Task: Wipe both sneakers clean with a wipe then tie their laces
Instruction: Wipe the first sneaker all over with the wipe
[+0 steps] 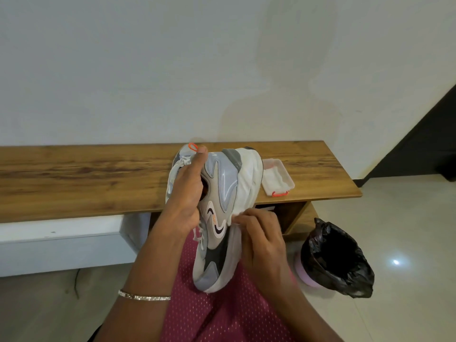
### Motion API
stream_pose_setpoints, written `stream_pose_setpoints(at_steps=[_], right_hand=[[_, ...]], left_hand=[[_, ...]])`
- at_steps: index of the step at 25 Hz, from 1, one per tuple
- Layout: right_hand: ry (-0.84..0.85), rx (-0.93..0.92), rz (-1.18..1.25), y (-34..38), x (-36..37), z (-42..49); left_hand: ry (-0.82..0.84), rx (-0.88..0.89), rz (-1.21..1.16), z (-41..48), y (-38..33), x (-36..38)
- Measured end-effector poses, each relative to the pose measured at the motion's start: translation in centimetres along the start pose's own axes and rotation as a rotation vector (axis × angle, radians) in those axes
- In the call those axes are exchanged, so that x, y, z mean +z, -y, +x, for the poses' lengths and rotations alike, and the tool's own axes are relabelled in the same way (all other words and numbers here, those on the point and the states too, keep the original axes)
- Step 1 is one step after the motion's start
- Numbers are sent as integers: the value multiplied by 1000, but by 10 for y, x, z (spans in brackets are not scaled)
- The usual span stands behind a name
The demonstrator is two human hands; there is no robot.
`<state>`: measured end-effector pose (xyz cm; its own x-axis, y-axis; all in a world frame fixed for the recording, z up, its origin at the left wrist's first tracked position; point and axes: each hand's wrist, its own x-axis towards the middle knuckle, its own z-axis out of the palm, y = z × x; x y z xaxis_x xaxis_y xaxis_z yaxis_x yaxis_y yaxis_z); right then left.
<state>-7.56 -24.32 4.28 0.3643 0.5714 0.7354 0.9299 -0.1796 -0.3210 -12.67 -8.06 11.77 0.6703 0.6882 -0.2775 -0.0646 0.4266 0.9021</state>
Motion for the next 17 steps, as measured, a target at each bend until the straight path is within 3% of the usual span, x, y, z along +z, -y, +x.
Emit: stream_pose_setpoints(at_steps=[4, 8, 13, 17], right_hand=[[-111, 5, -30, -12, -8, 29], [-224, 122, -24, -22, -17, 76], [-163, 96, 5, -21, -4, 44], [70, 45, 23, -29, 4, 9]], left_hand=[[5, 13, 42, 3, 2, 4], [-15, 3, 39, 1, 4, 7], [-77, 22, -27, 0, 2, 7], [-77, 103, 21, 9, -1, 11]])
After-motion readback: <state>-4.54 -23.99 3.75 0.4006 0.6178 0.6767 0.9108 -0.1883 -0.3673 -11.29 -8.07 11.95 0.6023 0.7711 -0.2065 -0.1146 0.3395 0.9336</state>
